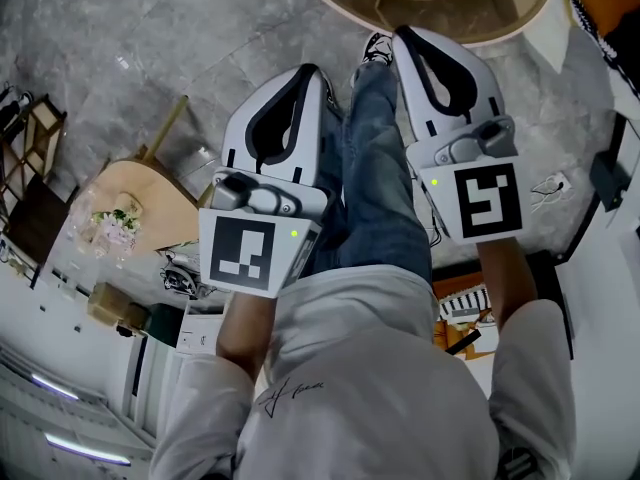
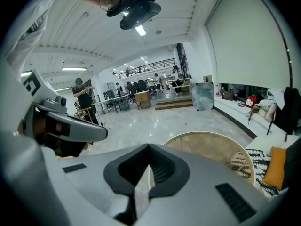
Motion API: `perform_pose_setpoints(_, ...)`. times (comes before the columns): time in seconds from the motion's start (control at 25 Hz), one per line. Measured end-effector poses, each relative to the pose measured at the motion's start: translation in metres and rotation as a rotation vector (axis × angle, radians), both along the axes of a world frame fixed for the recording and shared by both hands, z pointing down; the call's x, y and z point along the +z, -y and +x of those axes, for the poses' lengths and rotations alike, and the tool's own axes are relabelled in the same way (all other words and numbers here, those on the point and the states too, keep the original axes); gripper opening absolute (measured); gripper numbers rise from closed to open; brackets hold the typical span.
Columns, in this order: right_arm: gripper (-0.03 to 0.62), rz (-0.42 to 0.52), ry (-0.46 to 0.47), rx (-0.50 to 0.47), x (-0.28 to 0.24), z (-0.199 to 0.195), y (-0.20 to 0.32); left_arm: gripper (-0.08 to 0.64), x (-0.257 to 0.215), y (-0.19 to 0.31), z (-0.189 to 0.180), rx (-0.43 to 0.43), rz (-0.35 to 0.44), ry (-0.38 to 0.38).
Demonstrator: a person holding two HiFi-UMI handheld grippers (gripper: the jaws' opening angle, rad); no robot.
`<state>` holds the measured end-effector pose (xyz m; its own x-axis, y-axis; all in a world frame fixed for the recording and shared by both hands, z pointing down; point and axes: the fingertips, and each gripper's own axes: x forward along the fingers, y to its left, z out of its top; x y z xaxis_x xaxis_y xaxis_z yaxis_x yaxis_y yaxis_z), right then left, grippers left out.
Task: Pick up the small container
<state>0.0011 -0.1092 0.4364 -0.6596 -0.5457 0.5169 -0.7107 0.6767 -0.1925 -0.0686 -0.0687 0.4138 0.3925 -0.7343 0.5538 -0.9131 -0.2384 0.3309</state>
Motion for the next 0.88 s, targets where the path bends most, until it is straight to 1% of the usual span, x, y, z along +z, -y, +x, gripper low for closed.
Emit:
perform_pose_setpoints(0.36,0.011,0.0,0.006,0.024,0.032,-0.001,0.011,0.015,0.034,0.016,0.0,0.016,0.007,0.035)
perform_pose_setpoints(0.52,0.011,-0.01,0.038,0.046,0.044,-0.007,0.018,0.016,0.05,0.023,-0.006,-0.009,0.012,0.029)
perform_pose_setpoints(0.6,0.011,-0.019,0.06,0.052,0.048,-0.011,0.023,0.016,0.058,0.025,-0.007,-0.006,0.021,0.041)
perform_pose_setpoints(0.72,0.011,-0.001,0.055,0.05,0.057,-0.014,0.029,0.015,0.072,0.03,-0.005,0.006,0.035,0.067)
perform_pose_setpoints(0.88,0.011,0.026,0.042,0.064,0.069,-0.012,0.036,0.015,0.084,0.042,-0.006,-0.013,0.06,0.076)
